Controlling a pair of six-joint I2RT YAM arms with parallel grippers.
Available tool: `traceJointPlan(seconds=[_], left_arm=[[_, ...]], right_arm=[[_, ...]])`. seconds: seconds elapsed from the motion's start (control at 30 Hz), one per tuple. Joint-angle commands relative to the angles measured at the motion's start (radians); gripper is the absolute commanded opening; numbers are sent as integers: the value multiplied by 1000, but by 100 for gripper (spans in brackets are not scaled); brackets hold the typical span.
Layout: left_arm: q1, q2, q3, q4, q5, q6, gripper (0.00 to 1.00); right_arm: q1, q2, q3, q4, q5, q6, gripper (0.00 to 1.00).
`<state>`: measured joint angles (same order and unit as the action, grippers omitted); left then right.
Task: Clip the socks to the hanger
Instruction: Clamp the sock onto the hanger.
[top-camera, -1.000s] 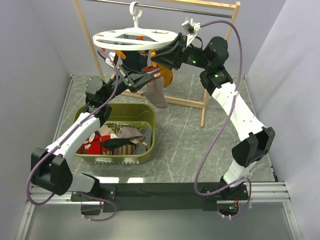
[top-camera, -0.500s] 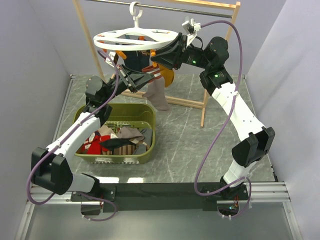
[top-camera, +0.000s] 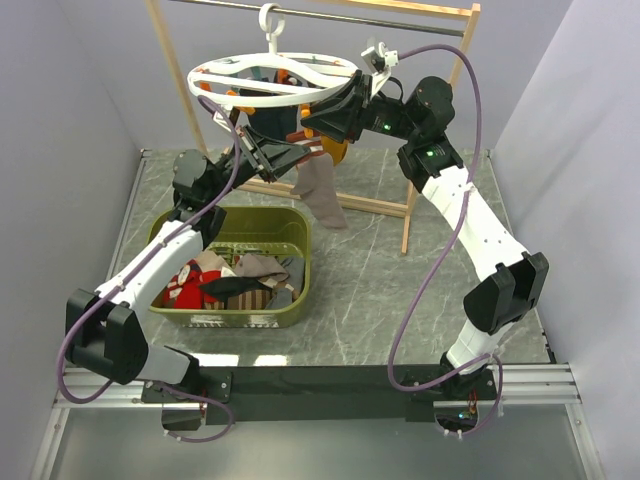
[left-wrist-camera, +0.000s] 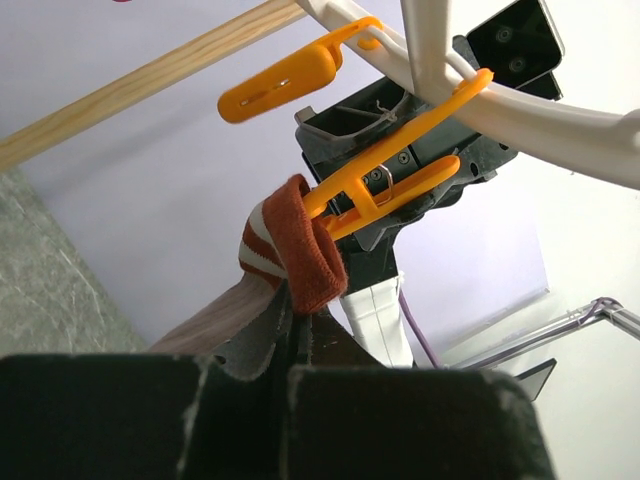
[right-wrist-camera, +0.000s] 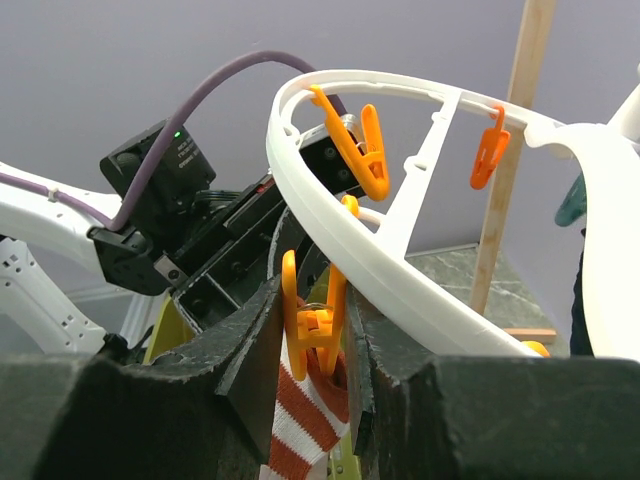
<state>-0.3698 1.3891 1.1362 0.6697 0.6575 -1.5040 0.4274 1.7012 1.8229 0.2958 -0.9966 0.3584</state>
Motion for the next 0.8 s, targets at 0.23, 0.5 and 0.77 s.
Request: traceJointPlan(seconds=[0.23, 0.5, 0.77], left_arm=[[15, -30, 53, 22, 7, 89, 1], [17, -62, 62, 28, 7, 134, 1], [19, -47, 59, 120, 48, 82, 1]], right_arm=[[2, -41, -7, 43, -51, 2, 0], [2, -37, -4, 65, -65, 17, 0], [2, -48, -10, 49, -54, -2, 0]])
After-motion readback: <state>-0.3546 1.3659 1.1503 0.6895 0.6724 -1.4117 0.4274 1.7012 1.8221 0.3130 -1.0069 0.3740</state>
